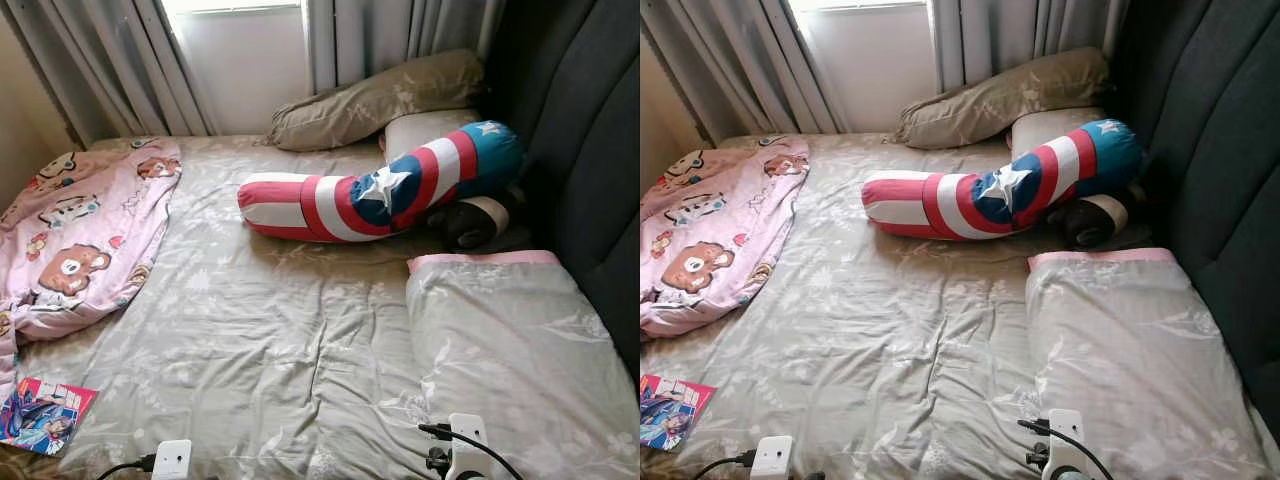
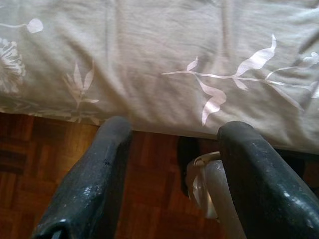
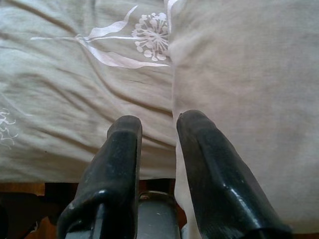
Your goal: Clean up the room
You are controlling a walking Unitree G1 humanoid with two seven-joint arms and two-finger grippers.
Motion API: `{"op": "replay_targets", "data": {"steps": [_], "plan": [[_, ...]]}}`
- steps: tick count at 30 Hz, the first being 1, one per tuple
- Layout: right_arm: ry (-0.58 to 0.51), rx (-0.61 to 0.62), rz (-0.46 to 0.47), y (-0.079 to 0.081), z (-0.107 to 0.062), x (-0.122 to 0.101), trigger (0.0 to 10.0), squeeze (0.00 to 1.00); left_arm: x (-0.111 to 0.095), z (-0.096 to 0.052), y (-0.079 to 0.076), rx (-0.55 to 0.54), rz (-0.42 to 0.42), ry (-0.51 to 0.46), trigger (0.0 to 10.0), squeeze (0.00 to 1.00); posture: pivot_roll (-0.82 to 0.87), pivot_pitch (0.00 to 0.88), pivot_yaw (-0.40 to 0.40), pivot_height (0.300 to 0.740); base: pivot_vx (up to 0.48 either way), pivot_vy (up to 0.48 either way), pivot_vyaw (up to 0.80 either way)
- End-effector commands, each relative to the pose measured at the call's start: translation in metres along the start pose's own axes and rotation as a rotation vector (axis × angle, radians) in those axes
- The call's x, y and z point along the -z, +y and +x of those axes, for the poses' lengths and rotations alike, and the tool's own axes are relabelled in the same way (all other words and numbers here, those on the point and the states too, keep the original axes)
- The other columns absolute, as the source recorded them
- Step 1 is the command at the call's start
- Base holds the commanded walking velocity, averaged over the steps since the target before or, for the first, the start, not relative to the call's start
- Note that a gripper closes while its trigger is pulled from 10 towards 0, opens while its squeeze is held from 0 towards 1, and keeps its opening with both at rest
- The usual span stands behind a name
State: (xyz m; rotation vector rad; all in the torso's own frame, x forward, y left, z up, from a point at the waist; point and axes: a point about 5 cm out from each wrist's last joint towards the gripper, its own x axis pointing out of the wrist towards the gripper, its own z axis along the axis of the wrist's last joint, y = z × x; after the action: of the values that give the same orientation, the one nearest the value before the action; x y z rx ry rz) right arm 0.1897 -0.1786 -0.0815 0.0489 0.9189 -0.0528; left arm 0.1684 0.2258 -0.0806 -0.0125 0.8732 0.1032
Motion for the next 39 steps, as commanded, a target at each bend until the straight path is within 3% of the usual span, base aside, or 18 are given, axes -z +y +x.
{"op": "replay_targets", "data": {"steps": [1,30,34,39], "plan": [[0.024,-0.012,-0.008,0.003,0.0,0.005,10.0,0.0,0.007,-0.002,0.004,-0.017,-0.003,0.033,10.0,0.0,0.04,0.0,0.051,0.74,0.0,0.0,0.0],[0.024,-0.012,-0.008,0.003,0.0,0.005,10.0,0.0,0.007,-0.002,0.004,-0.017,-0.003,0.033,10.0,0.0,0.04,0.0,0.051,0.74,0.0,0.0,0.0],[0.037,-0.004,-0.072,-0.011,-0.002,0.007,10.0,0.0,0.005,0.0,-0.007,0.004,-0.022,0.029,10.0,0.0,0.05,0.0,0.043,0.74,0.0,0.12,0.53],[0.032,-0.008,-0.036,-0.005,-0.001,0.006,10.0,0.0,0.003,0.002,-0.01,0.006,-0.021,0.023,10.0,0.0,0.05,0.0,0.042,0.74,0.0,0.48,0.32]]}}
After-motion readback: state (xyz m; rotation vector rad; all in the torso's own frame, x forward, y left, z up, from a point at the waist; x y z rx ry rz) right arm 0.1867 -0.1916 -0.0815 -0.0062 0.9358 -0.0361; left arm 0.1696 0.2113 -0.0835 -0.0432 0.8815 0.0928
